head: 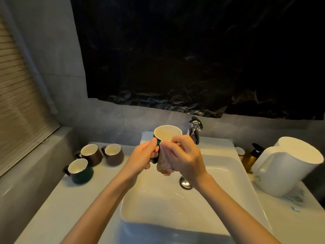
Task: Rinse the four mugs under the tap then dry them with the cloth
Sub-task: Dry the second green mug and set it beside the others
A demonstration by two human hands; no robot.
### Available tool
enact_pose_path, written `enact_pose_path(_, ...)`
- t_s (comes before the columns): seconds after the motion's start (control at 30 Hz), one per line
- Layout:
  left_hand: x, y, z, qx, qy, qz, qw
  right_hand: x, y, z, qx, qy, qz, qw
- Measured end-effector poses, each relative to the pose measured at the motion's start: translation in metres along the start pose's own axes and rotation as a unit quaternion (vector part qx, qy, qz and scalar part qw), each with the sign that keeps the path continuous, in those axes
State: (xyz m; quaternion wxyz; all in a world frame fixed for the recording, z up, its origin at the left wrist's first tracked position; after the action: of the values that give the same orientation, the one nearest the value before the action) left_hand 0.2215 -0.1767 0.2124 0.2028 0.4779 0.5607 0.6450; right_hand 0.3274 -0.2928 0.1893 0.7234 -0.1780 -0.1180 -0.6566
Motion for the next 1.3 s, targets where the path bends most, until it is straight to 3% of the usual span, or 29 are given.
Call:
enact_pose_path(0.1,0.004,-0.002,0.002,0.010,-0.011,-0.009,1.000,0.001,0.002,0.002,0.067,-0.054,0.000,0.996)
enact_pose_path(0.27,0.014,0.003,0.008,0.017,-0.027,-0.024,0.999,-0.006,0.002,0.012,0.044,-0.025,0.006,0.999)
enact_pose_path(0.43,0.022,0.010,0.014,0.020,-0.041,-0.035,0.998,-0.011,0.007,-0.015,0.093,-0.168,-0.019,0.981)
enact_pose_path(0.6,0.022,0.009,0.016,0.018,-0.063,-0.024,0.998,0.003,0.010,0.026,0.056,-0.028,-0.012,0.998)
enact_pose_path(0.67,0.020,0.007,0.015,0.024,-0.077,-0.036,0.996,0.002,0.013,0.023,0.062,-0.028,-0.010,0.998)
enact_pose_path(0.83,0.021,0.005,0.015,0.027,-0.093,-0.062,0.993,0.003,0.015,-0.016,0.092,-0.168,-0.034,0.981)
enact_pose_path(1.0,0.019,0.004,0.013,0.043,-0.113,-0.121,0.985,0.009,0.026,0.015,-0.009,-0.016,-0.007,1.000)
enact_pose_path(1.17,0.014,0.003,0.012,0.048,-0.118,-0.155,0.980,0.001,0.029,-0.028,-0.011,-0.103,-0.005,0.995)
enact_pose_path(1.3,0.009,0.000,0.010,0.055,-0.132,-0.163,0.976,0.005,0.033,0.005,-0.046,0.014,0.004,0.999)
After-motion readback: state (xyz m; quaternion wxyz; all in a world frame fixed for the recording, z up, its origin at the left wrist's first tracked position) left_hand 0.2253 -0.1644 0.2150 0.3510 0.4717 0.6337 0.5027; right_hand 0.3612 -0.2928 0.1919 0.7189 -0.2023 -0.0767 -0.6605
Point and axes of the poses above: each hand's wrist, its own z-axis towards the middle knuckle, its own x-axis out of the back of the hand, y = z × x, the point moved 1 cm from there along z, towards the middle knuckle, and after that the axes turned 12 degrees about z, right-handed, at the moved point
